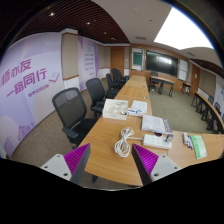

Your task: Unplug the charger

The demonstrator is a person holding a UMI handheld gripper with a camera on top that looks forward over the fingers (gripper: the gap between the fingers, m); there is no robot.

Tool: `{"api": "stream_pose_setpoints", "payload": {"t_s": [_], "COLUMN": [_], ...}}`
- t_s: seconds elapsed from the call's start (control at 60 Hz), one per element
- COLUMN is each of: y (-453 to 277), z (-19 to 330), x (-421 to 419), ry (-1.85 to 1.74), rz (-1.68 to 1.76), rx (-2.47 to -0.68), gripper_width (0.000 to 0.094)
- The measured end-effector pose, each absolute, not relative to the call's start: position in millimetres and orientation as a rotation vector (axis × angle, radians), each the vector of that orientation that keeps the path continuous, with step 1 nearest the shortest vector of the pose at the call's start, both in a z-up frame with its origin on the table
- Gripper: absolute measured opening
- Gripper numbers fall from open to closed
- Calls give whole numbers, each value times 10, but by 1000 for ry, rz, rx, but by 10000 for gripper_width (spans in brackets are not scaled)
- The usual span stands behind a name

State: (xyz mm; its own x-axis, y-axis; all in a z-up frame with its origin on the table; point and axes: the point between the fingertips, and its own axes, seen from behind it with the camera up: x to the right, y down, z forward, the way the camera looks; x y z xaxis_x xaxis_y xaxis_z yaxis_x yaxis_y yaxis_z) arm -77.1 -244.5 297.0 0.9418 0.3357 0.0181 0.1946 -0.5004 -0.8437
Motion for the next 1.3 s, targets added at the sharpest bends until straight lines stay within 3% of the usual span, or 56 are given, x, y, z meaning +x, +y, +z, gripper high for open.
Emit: {"api": "stream_pose_setpoints", "payload": {"t_s": [0.167, 0.367, 0.55, 0.867, 0.933, 1.0, 1.033, 1.1, 1.233, 1.3], "y": [-2405, -2009, -1140, 661, 899, 1055, 1106, 1159, 1180, 1229], "z": [2585, 1720, 1140, 646, 497, 373, 330, 299, 329, 582], "x": [-668, 183, 1319, 2311, 2330, 2327, 2320, 2359, 2355, 2365], "ry": [-358, -254, -100, 37, 32, 20, 12, 18, 18, 29], "rz": [160, 66, -86, -112, -106, -103, -103, -123, -103, -93], "rx": [-2175, -2263, -2252, -2136, -2142, -2148, -2151, -2140, -2135, -2078], "gripper_width": [857, 858, 861, 840, 797, 692, 620, 383, 317, 293]}}
